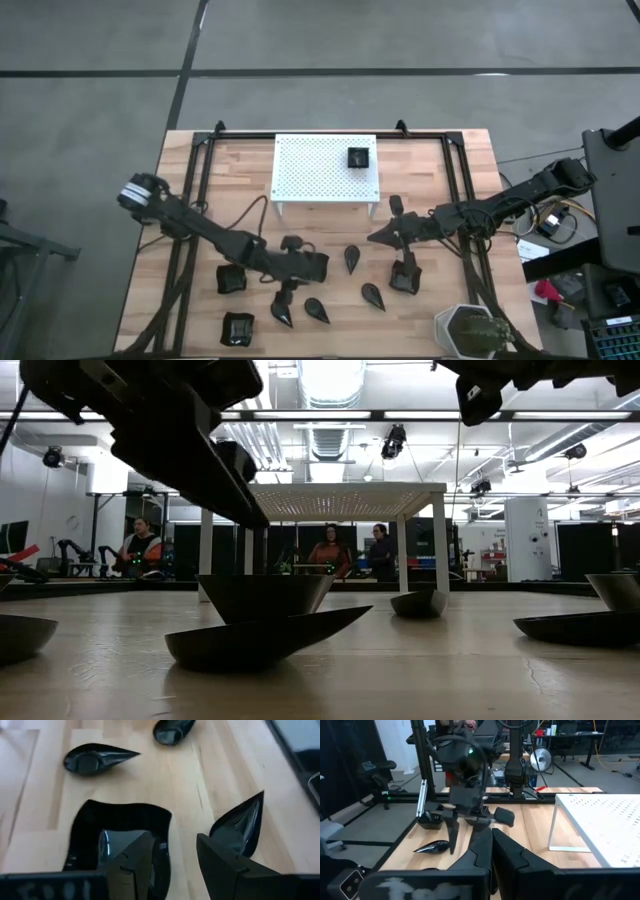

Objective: Pick & Place Mini shaped plates
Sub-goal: Put the distorted square plate on the shelf

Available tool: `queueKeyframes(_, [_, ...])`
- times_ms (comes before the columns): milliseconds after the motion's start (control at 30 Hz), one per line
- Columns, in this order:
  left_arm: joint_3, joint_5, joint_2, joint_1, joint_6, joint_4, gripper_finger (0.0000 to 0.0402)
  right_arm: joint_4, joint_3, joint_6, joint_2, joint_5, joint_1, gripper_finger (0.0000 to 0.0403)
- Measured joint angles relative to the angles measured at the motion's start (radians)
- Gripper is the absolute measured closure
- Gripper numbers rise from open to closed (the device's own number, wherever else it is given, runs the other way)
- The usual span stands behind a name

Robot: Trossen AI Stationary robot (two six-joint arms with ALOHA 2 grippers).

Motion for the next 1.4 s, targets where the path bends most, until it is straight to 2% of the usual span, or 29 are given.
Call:
queueKeyframes(233, [0.109, -0.010, 0.098, -0.011, 0.033, -0.159, 0.0252, -0.002, 0.000, 0.010, 0.000, 0.000, 0.000, 0.0394])
queueKeyframes(533, [0.142, -0.089, 0.150, -0.015, 0.059, -0.201, 0.0267, -0.003, 0.000, 0.009, 0.000, 0.000, 0.000, 0.0394])
queueKeyframes(967, [0.138, -0.090, 0.152, -0.015, 0.071, -0.209, 0.0318, -0.003, 0.000, 0.006, 0.000, 0.000, 0.000, 0.0394])
queueKeyframes(1267, [0.138, -0.094, 0.141, -0.015, 0.076, -0.219, 0.0394, -0.003, 0.000, 0.009, 0.000, 0.001, 0.000, 0.0394])
queueKeyframes(1400, [0.138, -0.095, 0.139, -0.014, 0.083, -0.227, 0.0399, -0.003, 0.000, 0.016, 0.000, 0.001, 0.000, 0.0394])
